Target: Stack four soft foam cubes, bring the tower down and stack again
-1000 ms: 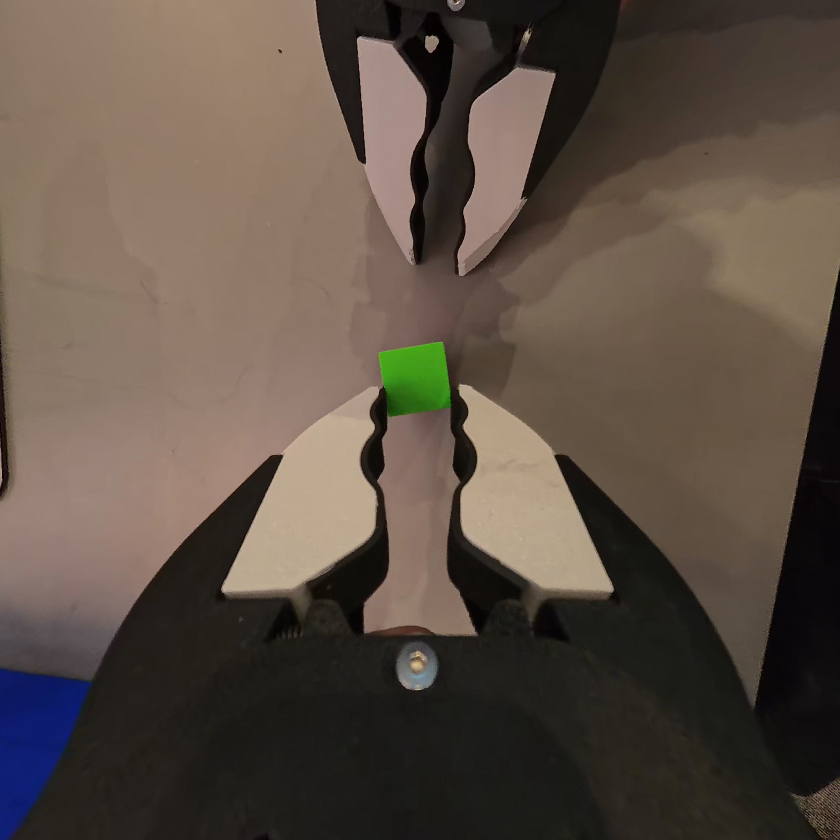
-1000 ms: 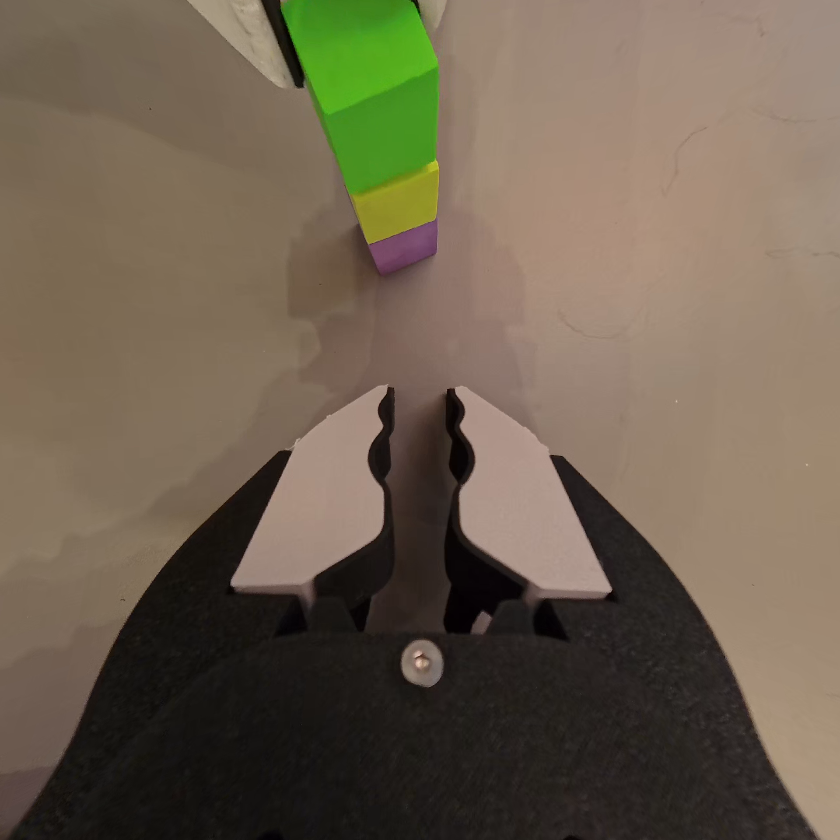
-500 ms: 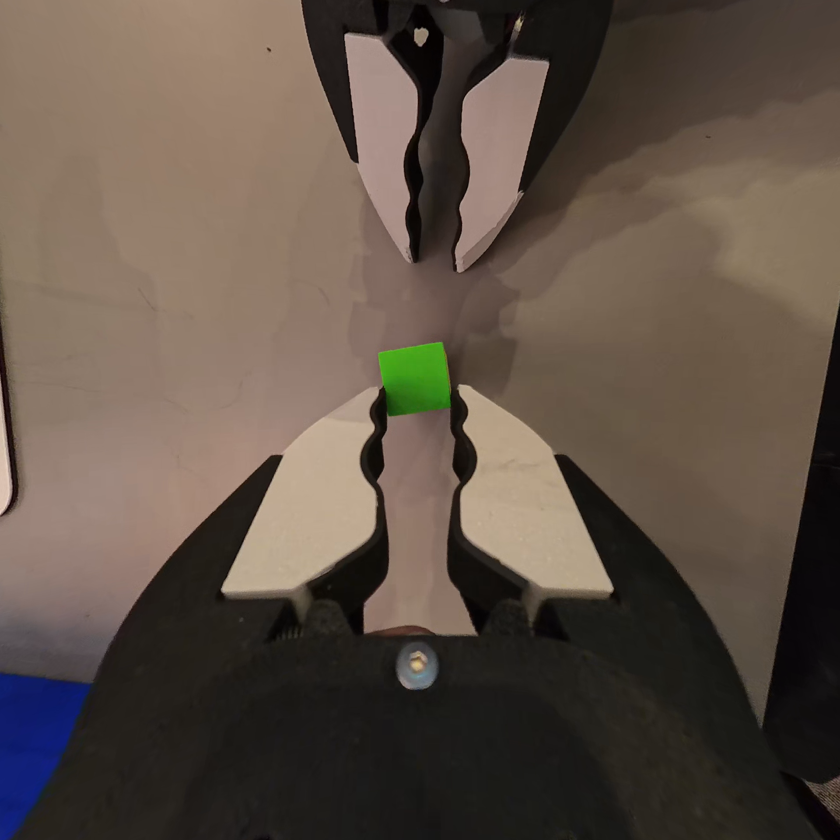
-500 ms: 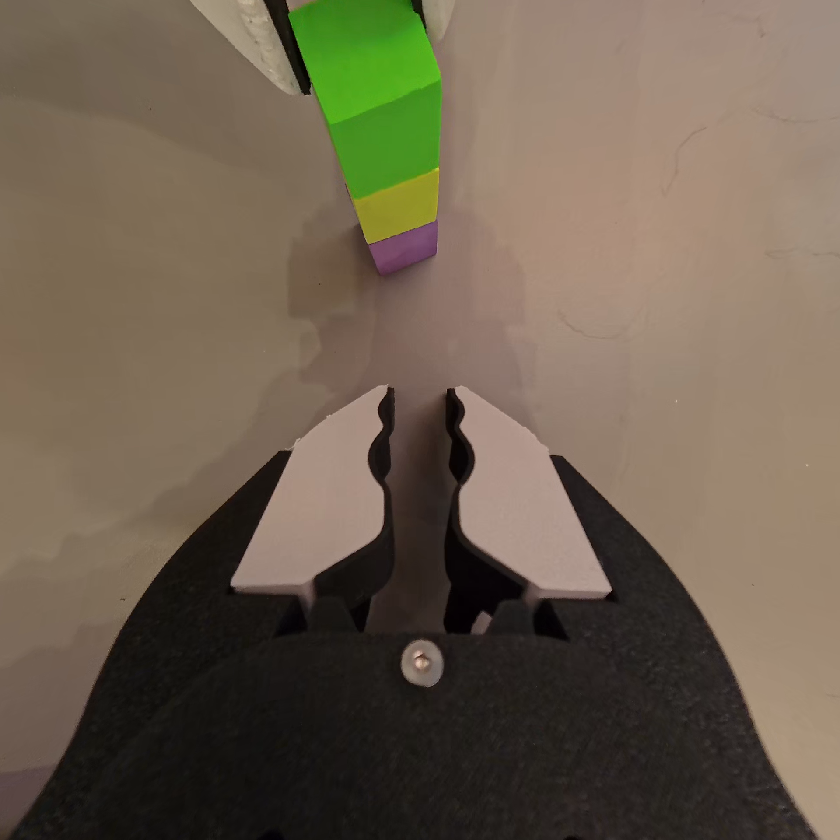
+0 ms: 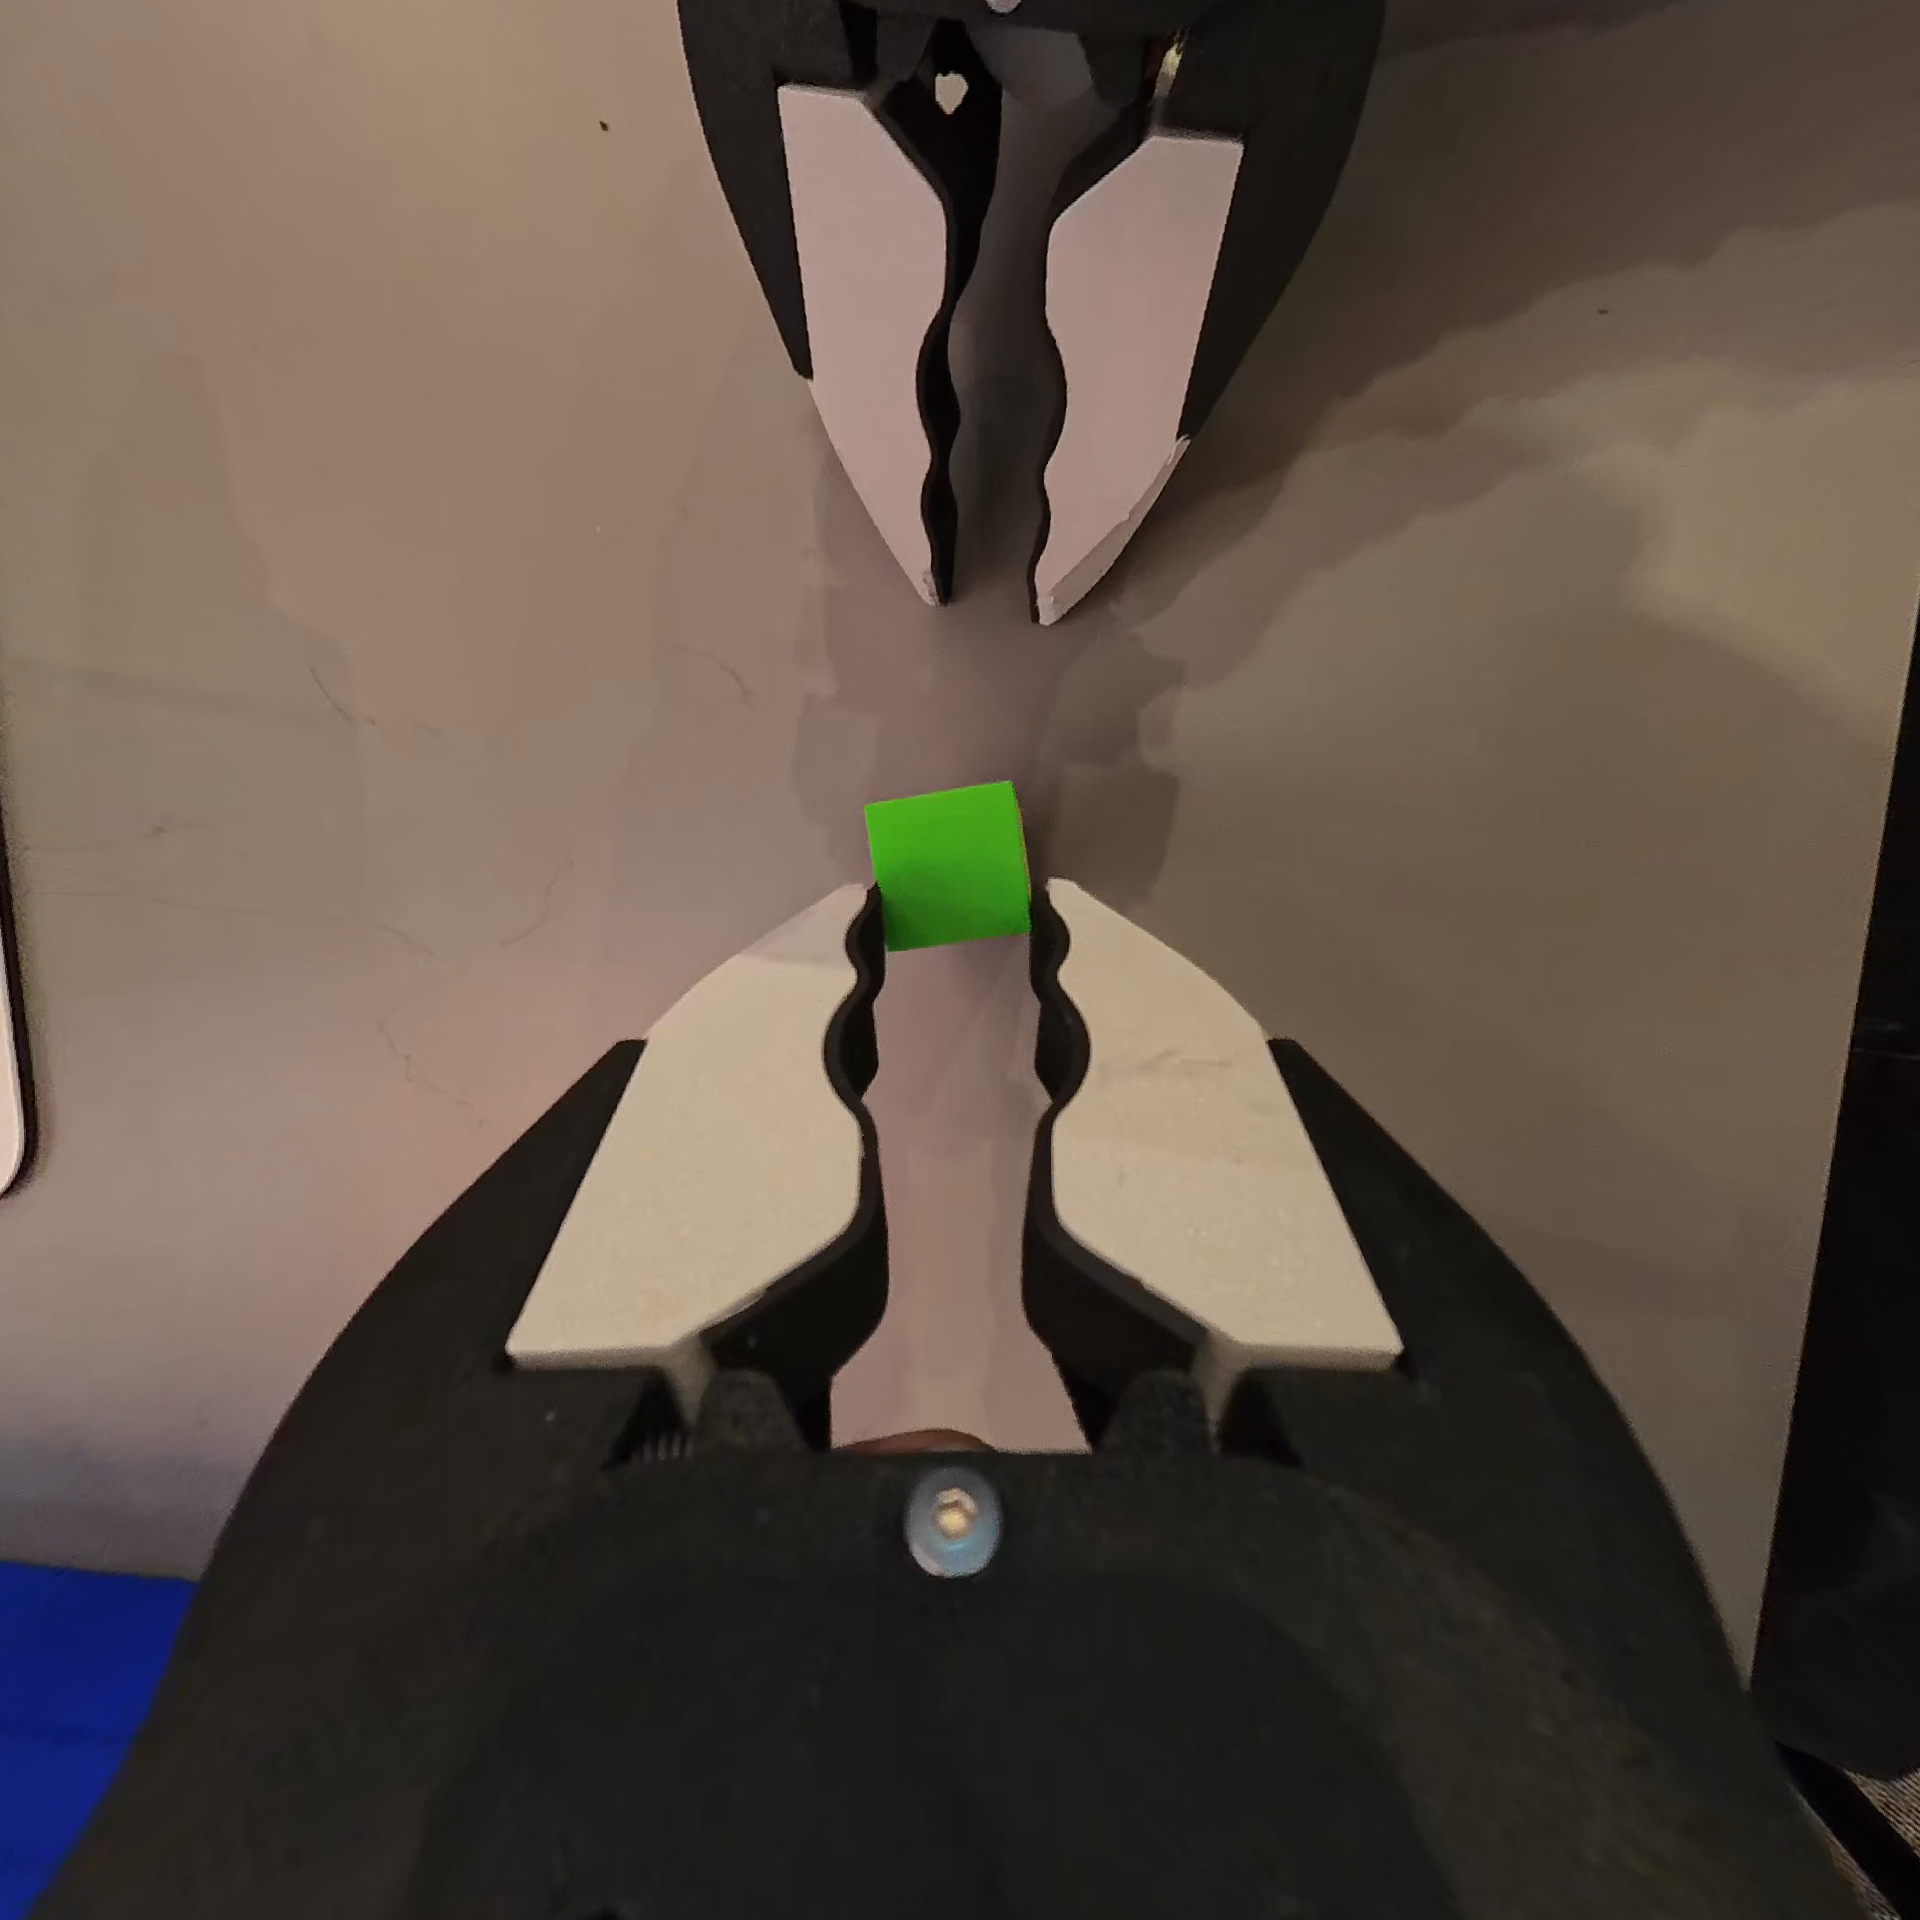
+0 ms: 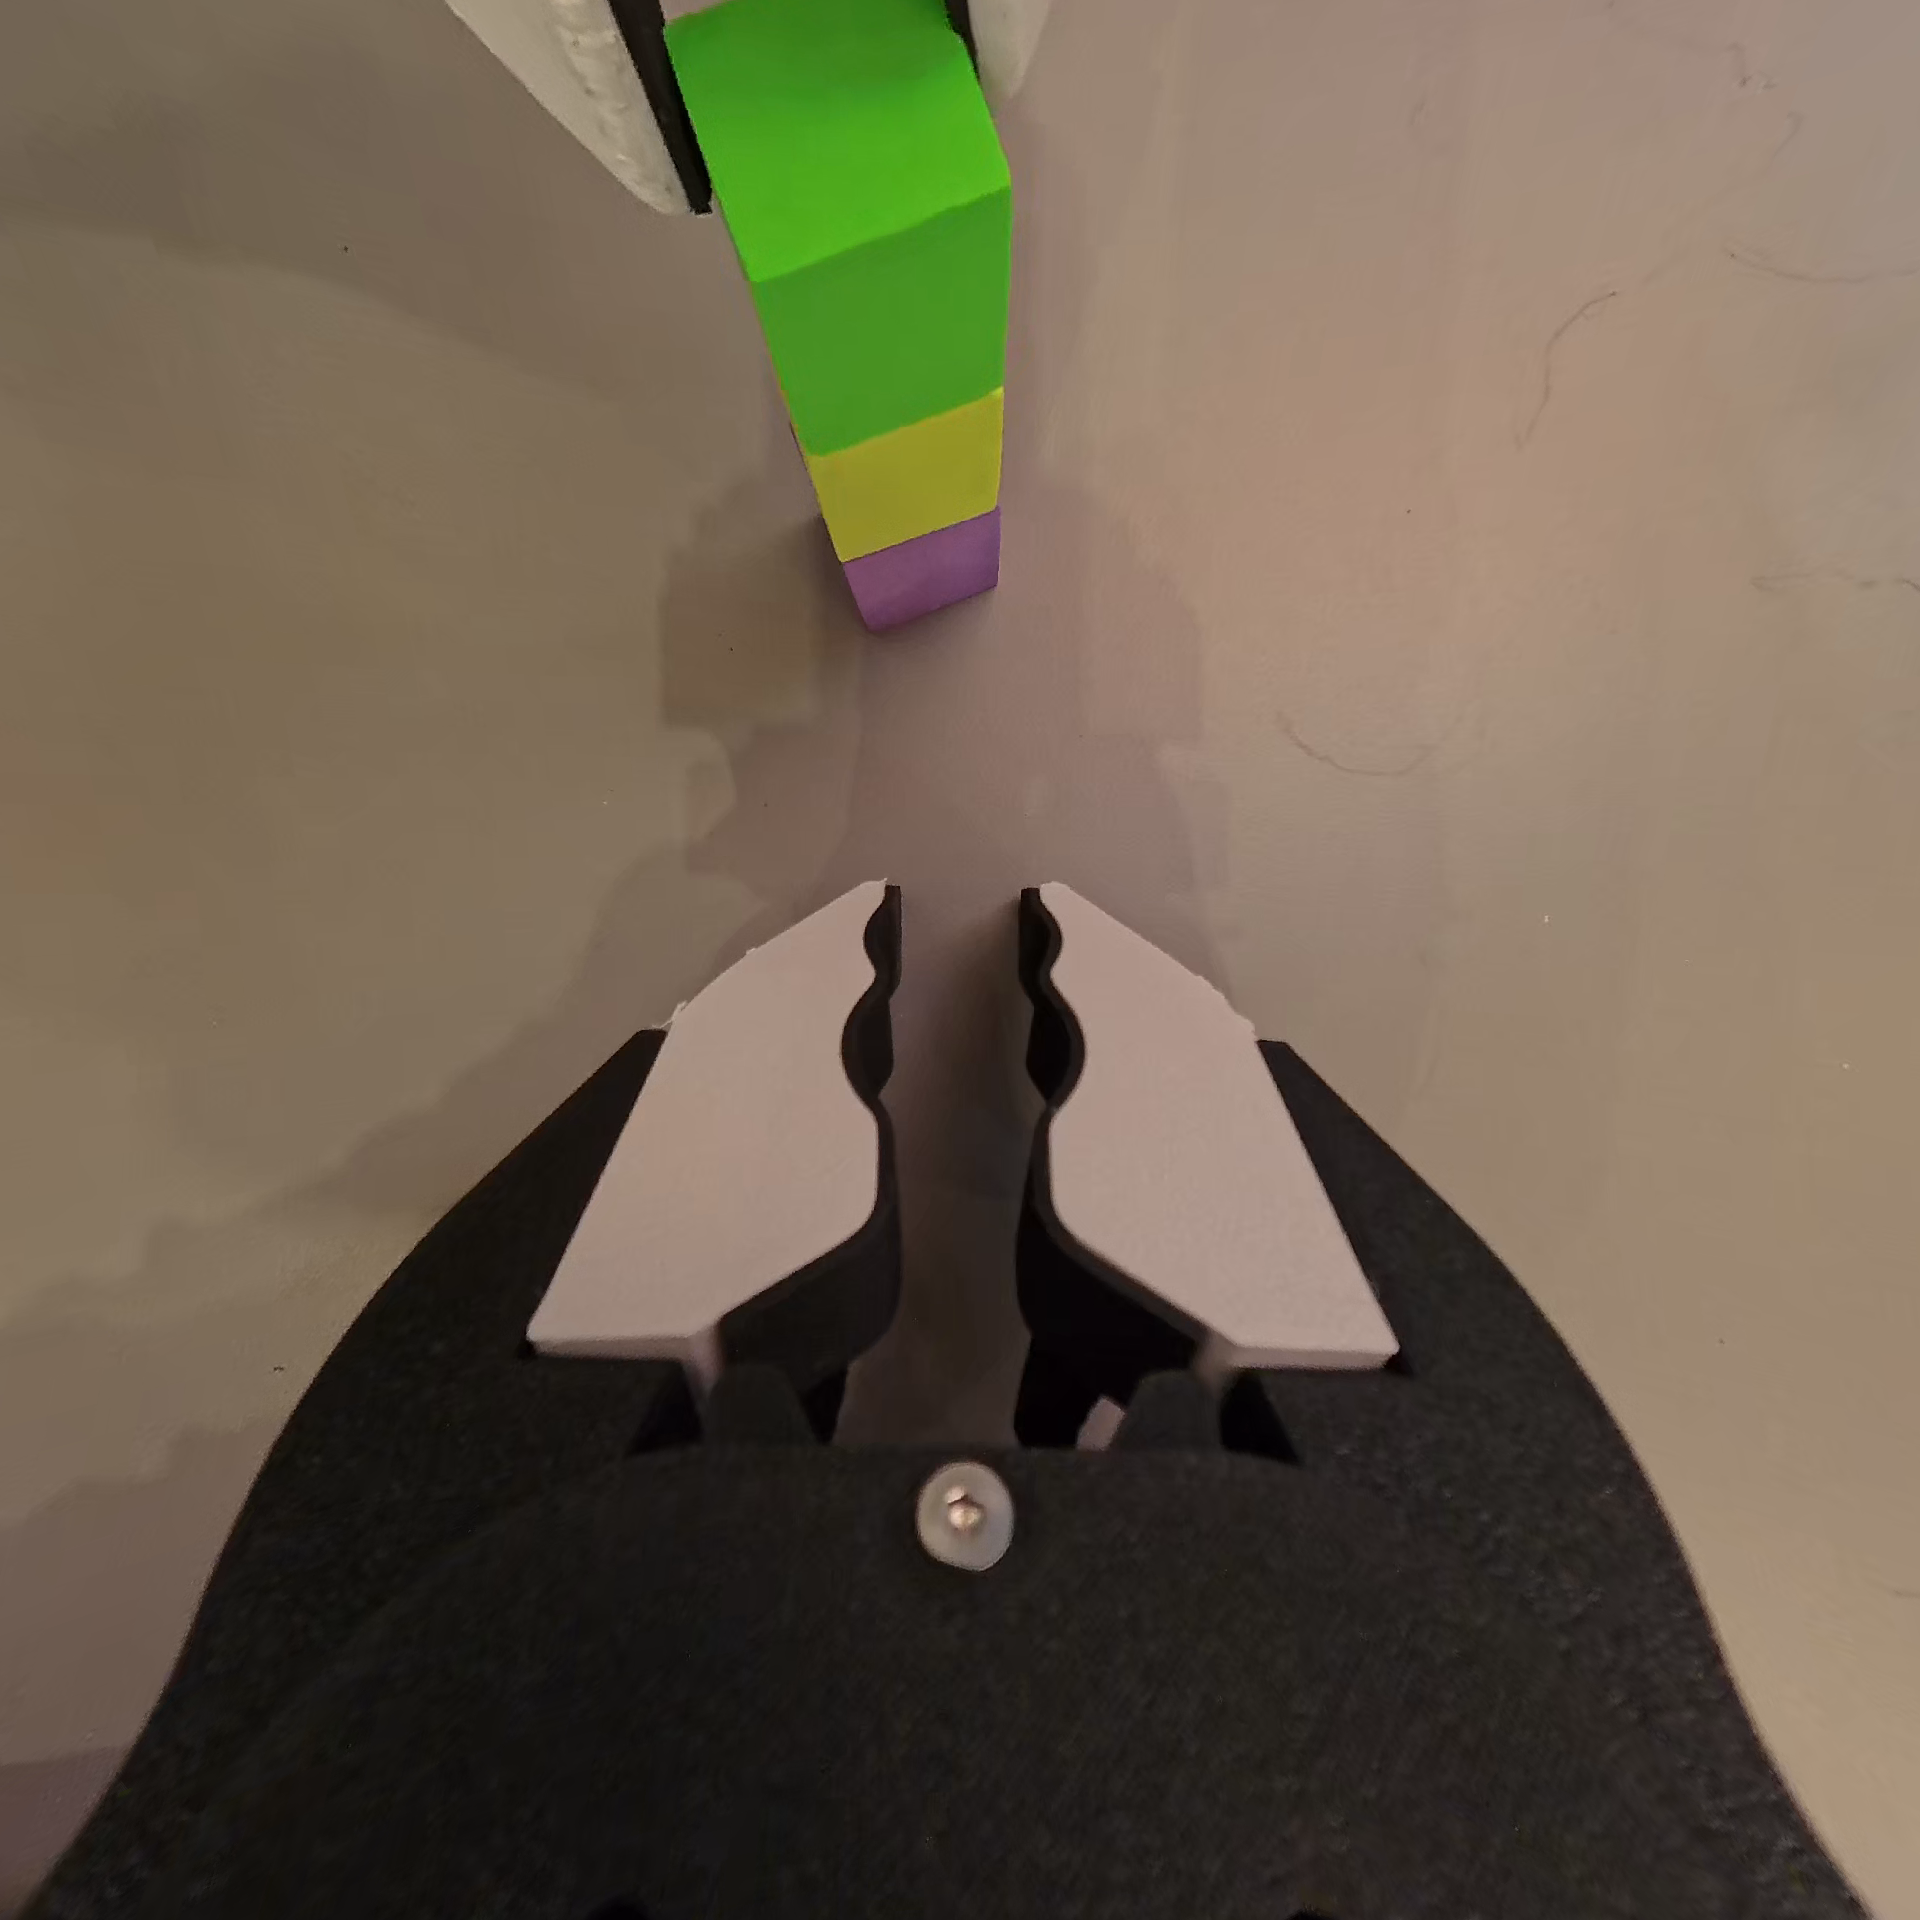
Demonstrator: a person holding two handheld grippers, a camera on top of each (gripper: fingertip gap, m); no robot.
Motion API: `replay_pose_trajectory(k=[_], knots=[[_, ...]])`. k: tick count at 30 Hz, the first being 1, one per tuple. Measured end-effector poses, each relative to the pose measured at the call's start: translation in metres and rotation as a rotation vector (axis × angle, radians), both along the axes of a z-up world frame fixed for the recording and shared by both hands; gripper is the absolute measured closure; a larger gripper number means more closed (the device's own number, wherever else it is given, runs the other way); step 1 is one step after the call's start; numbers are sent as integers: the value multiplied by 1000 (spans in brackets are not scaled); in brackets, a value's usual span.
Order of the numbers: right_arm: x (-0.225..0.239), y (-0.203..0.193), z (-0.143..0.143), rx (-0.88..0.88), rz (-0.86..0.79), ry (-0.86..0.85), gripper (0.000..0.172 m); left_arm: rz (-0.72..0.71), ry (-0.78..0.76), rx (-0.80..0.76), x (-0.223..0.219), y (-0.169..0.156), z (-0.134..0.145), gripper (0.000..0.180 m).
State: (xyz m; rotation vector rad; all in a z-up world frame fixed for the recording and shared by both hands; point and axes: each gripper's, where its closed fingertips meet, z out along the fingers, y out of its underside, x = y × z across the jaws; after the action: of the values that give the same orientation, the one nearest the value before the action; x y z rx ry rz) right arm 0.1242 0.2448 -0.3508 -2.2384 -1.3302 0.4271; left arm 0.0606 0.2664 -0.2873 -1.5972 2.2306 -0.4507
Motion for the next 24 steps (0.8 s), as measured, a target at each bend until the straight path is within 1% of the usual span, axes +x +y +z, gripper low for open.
replay_pose_trajectory(k=[1,11,12,15,17,19,22,24], knots=[[0,0,0,0,0,0,150,-2,1,4,0,0,0,154],[0,0,0,0,0,-1,150,-11,6,0,0,0,-1,154],[0,0,0,0,1,-1,150,-15,5,-3,0,-1,-1,151],[0,0,0,0,1,-1,150,-2,16,13,-2,2,-2,132],[0,0,0,0,1,-1,150,0,5,10,-4,2,2,128],[0,0,0,1,1,-1,150,29,-21,17,-8,8,12,122],[0,0,0,1,0,-2,150,97,-59,49,-26,25,26,126],[0,0,0,1,1,-2,150,149,-54,74,-46,42,27,129]])
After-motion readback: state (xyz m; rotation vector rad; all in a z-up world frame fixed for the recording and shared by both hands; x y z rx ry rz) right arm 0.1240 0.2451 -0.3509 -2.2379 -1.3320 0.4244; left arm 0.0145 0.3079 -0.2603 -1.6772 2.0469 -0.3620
